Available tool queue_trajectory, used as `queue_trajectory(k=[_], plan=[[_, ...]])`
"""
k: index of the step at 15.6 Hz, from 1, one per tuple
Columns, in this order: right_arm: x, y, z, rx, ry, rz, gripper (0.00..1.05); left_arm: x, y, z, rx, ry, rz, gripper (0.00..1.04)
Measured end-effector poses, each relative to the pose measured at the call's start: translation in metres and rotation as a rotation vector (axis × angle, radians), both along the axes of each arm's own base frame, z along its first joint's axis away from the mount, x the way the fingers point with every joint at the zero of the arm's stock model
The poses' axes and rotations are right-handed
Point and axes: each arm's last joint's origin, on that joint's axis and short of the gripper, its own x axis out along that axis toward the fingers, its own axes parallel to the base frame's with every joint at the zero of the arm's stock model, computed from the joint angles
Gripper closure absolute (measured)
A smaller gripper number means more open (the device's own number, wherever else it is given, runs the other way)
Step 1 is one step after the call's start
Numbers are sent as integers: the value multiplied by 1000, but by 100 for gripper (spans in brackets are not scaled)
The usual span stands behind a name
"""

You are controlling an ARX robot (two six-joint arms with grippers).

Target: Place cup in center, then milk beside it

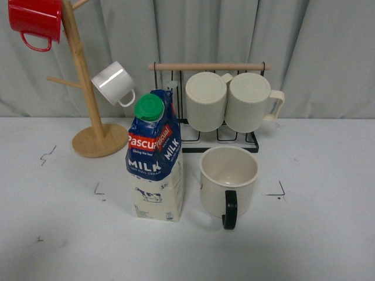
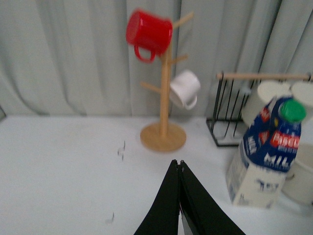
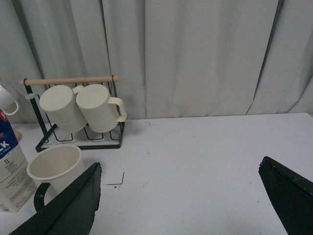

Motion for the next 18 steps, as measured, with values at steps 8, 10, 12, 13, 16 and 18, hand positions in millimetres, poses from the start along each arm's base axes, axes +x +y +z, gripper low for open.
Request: queue_trajectory(k=[8, 10, 12, 13, 16, 18], plan=[[0, 0, 0, 0, 0, 1, 6, 0, 0, 1, 0, -12, 0, 67], [0, 0, 0, 0, 0, 1, 6, 0, 0, 1, 0, -12, 0, 41], [0, 0, 0, 0, 0, 1, 6, 0, 0, 1, 0, -12, 0, 18], [0, 0, 0, 0, 0, 1, 6, 0, 0, 1, 0, -12, 0, 6], [0, 0, 0, 0, 0, 1, 6, 0, 0, 1, 1, -12, 0, 7], [0, 0, 0, 0, 0, 1, 6, 0, 0, 1, 1, -12, 0, 7]])
